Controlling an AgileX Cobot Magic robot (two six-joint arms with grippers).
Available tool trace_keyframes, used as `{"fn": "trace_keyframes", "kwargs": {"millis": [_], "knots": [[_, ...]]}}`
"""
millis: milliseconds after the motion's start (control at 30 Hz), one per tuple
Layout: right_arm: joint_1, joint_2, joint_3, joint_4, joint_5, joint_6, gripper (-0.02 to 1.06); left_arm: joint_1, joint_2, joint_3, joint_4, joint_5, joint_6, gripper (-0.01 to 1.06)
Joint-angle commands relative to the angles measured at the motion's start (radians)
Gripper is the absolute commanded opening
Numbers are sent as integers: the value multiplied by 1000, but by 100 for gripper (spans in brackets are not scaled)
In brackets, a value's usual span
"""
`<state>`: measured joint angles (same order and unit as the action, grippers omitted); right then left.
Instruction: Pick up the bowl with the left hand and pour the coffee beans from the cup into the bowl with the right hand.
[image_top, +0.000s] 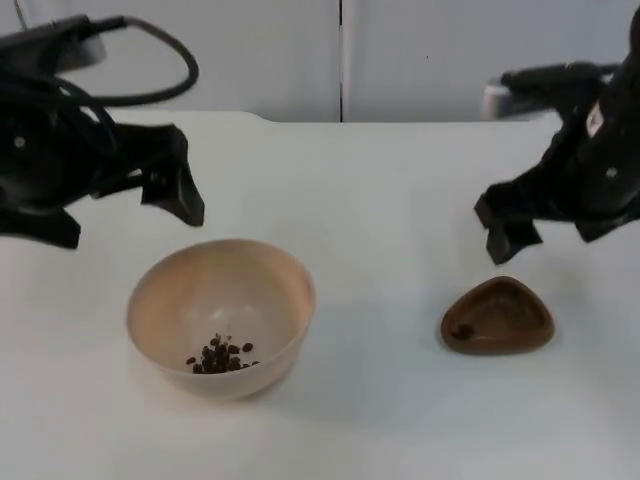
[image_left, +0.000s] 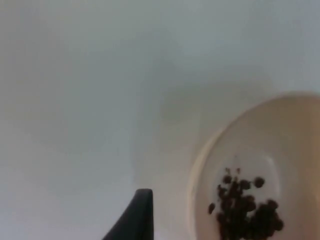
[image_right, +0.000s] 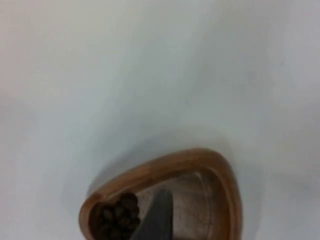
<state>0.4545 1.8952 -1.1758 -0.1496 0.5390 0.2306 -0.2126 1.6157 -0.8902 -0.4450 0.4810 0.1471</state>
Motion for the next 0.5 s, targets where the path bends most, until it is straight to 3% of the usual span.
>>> {"fn": "trace_keyframes", "kwargs": {"millis": [0, 467], "knots": [[-3, -72, 5, -2, 29, -10, 79, 3, -56, -1, -7, 2, 5, 105], [-3, -392, 5, 3, 62, -10, 79, 3, -309, -1, -7, 6, 49, 105]]}}
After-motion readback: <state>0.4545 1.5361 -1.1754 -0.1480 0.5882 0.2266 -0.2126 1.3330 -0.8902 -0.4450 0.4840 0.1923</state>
